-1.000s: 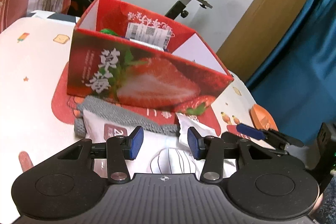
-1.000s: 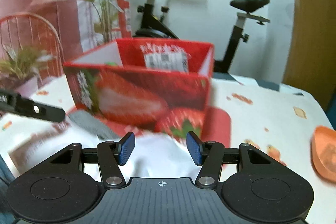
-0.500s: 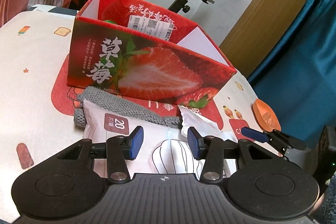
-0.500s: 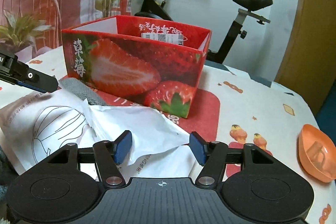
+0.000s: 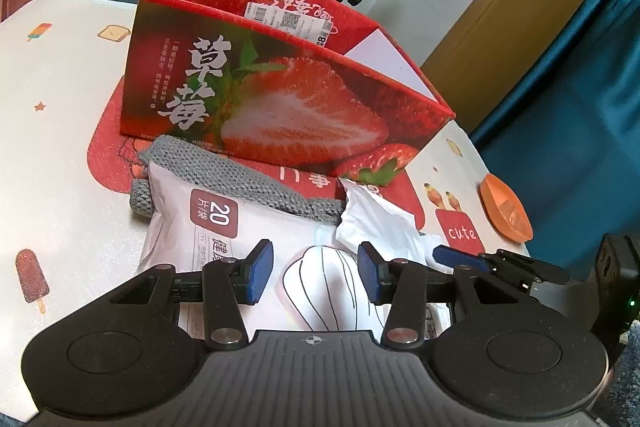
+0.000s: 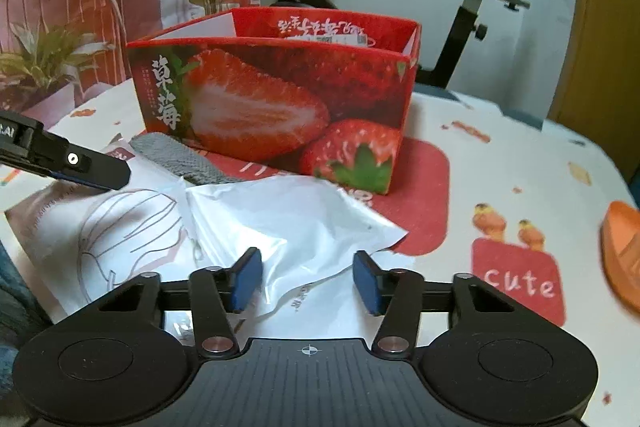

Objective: Organize soft objects
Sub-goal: 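Move both grippers down to the crumpled white packet on the pile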

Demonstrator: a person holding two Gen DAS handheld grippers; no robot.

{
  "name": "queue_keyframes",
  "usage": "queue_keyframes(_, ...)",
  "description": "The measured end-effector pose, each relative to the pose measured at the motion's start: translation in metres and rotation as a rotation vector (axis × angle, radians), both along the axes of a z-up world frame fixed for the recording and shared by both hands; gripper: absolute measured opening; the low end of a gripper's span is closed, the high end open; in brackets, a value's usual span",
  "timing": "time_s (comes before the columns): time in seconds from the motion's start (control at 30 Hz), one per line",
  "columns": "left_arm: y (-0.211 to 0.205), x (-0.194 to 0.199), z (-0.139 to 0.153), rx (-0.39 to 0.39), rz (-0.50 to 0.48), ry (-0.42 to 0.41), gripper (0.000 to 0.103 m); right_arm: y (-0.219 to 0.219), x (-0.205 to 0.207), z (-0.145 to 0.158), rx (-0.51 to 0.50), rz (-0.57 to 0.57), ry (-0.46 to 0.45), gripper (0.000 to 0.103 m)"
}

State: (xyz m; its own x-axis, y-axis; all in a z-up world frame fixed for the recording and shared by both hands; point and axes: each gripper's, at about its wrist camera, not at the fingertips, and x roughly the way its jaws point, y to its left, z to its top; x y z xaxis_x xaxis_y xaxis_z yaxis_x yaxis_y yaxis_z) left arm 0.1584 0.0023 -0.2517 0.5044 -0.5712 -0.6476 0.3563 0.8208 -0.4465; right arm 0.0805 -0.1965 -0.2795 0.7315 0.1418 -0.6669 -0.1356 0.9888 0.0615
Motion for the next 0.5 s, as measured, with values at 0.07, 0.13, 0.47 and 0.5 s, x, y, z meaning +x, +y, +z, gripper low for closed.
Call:
queue_keyframes(0.07, 0.0003, 0.0, -0.0009, -0.003, 0.0, 0.002, 0.048, 0.0002, 0.0007, -0.0009, 0.019, 0.003, 0.008, 0.037)
queue_keyframes(0.13, 0.0009, 0.0007, -0.002, -0.008, 0.002, 0.006, 0.049, -0.0001, 0.0014, -0.0015, 0.041, 0.008, 0.017, 0.031)
queue_keyframes(0.47, 0.003, 0.0011, -0.0042, -0.025, 0.002, 0.014, 0.049, 0.006, 0.0062, -0.0033, 0.095, 0.027, 0.054, 0.019)
queue_keyframes(0.5, 0.0029, 0.0012, -0.0046, -0.025, 0.001, 0.014, 0.049, 0.0066, 0.0068, -0.0033, 0.103, 0.026, 0.056, 0.019)
